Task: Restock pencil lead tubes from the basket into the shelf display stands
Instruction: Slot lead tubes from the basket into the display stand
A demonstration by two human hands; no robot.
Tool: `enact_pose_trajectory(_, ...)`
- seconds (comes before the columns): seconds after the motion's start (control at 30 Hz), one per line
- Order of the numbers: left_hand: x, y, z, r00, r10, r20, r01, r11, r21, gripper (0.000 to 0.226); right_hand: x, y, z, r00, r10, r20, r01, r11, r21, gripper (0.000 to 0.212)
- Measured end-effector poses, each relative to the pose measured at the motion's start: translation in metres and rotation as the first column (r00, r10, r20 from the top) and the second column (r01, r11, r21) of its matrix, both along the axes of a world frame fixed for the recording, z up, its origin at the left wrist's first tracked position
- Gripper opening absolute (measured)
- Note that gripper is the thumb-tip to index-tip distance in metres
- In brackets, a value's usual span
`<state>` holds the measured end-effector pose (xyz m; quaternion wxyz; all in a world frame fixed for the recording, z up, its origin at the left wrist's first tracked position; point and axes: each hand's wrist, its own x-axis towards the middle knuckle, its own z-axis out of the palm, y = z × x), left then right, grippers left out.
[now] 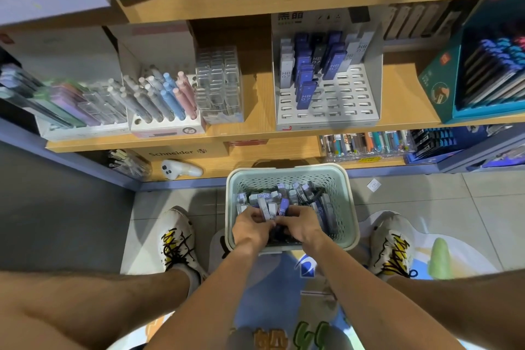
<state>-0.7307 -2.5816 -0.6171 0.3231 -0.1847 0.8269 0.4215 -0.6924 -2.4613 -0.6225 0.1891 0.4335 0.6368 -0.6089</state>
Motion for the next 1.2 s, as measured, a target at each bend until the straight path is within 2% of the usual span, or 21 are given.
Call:
enact_pose_trajectory(0.07, -0.002, 0.0, 0.003, 0.998, 0.063, -0.003, -0.062, 0.993, 0.096, 0.023, 0.002, 0.004, 0.008, 0.998, -0.029, -0.048, 0.028, 0.999, -0.023, 0.015)
enact_pose_trajectory(0.2, -0.006, 0.004, 0.018, 0.991, 0.131, -0.004, -0.127, 0.963, 0.239, 0.014, 0.002, 0.011, 0.028, 0.977, -0.137, -0.162, 0.119, 0.986, -0.116, 0.01)
enact_pose_trajectory(0.27, -0.008, 0.006, 0.031, 0.988, 0.154, 0.003, -0.148, 0.942, 0.3, 0.02, -0.001, 0.014, 0.045, 0.97, -0.188, -0.156, 0.17, 0.978, -0.122, 0.002)
enact_pose_trajectory(0.4, -0.008, 0.009, 0.061, 0.973, 0.219, 0.075, -0.23, 0.876, 0.425, 0.026, -0.005, 0.02, 0.064, 0.943, -0.304, -0.137, 0.274, 0.94, -0.202, 0.023)
enact_pose_trajectory(0.47, -0.008, 0.008, 0.079, 0.969, 0.229, 0.094, -0.246, 0.851, 0.464, 0.025, -0.002, 0.022, 0.079, 0.932, -0.347, -0.11, 0.31, 0.915, -0.26, 0.027)
enact_pose_trajectory(0.57, -0.008, 0.003, 0.115, 0.979, 0.183, 0.093, -0.204, 0.819, 0.536, 0.014, 0.004, 0.031, 0.112, 0.919, -0.379, -0.113, 0.323, 0.885, -0.336, 0.015)
enact_pose_trajectory(0.7, -0.02, 0.0, 0.171, 1.0, 0.018, -0.022, -0.001, 0.804, 0.595, 0.014, 0.007, 0.054, 0.174, 0.936, -0.27, -0.224, 0.172, 0.91, -0.378, 0.018)
enact_pose_trajectory(0.8, -0.037, 0.005, 0.211, 0.99, -0.066, -0.122, 0.126, 0.795, 0.594, 0.022, -0.002, 0.07, 0.229, 0.936, -0.078, -0.344, 0.005, 0.978, -0.207, 0.019)
enact_pose_trajectory(0.87, -0.048, 0.01, 0.233, 0.984, -0.082, -0.159, 0.163, 0.779, 0.606, 0.031, -0.008, 0.08, 0.252, 0.918, 0.019, -0.397, -0.066, 0.992, -0.104, 0.04)
enact_pose_trajectory(0.93, -0.057, 0.017, 0.245, 0.98, -0.092, -0.177, 0.184, 0.758, 0.626, 0.034, -0.014, 0.086, 0.269, 0.889, 0.035, -0.457, -0.103, 0.987, -0.124, 0.047)
enact_pose_trajectory(1.0, -0.06, 0.024, 0.248, 0.975, -0.086, -0.203, 0.198, 0.745, 0.636, 0.036, -0.018, 0.09, 0.276, 0.874, 0.036, -0.485, -0.101, 0.989, -0.11, 0.033)
enact_pose_trajectory(1.07, -0.061, 0.03, 0.244, 0.971, -0.079, -0.225, 0.208, 0.738, 0.642, 0.029, -0.022, 0.091, 0.276, 0.876, 0.02, -0.483, -0.062, 0.996, -0.07, 0.026)
enact_pose_trajectory(1.2, -0.062, 0.04, 0.233, 0.974, -0.037, -0.225, 0.178, 0.737, 0.651, 0.014, -0.035, 0.087, 0.262, 0.859, -0.048, -0.51, 0.0, 0.996, -0.094, 0.028)
